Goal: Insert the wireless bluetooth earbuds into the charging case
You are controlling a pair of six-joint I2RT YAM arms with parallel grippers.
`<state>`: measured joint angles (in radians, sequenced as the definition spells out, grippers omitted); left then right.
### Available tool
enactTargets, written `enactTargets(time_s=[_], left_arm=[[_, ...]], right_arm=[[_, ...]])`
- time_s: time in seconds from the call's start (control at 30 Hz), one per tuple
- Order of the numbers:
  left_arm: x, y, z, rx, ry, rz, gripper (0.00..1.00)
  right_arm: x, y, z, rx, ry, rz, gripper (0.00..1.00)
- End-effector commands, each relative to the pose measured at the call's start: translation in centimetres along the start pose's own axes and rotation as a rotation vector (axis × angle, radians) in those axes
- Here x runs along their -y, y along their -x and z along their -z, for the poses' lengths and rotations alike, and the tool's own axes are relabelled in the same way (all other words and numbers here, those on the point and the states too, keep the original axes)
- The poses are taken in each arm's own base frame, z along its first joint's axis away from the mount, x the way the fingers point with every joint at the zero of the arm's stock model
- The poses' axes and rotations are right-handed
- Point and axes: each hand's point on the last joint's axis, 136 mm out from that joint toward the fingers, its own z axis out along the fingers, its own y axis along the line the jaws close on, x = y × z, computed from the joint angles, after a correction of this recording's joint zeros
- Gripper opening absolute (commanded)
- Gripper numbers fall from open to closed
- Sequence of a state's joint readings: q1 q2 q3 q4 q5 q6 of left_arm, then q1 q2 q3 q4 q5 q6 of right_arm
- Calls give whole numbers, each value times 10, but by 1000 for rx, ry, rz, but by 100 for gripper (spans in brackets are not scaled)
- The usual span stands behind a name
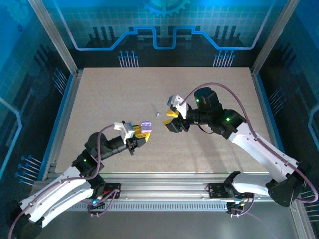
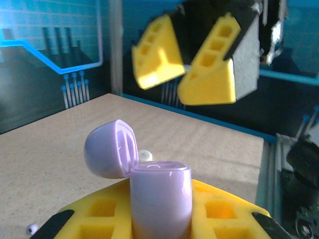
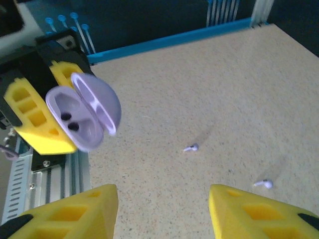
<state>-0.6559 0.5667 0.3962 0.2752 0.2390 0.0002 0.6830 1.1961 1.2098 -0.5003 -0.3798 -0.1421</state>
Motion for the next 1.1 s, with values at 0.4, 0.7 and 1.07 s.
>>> enactTargets(time_s=[0.4, 0.7, 1.07], left_arm=[[-54, 19, 54, 244, 243, 168, 19], [-66, 19, 84, 243, 407, 123, 19], [-74, 16, 89, 213, 468, 97, 19]], right_arm=[[27, -40, -76, -294, -265, -533, 47], [34, -71, -142, -473, -424, -737, 46], [37, -101, -225, -537, -425, -941, 38]])
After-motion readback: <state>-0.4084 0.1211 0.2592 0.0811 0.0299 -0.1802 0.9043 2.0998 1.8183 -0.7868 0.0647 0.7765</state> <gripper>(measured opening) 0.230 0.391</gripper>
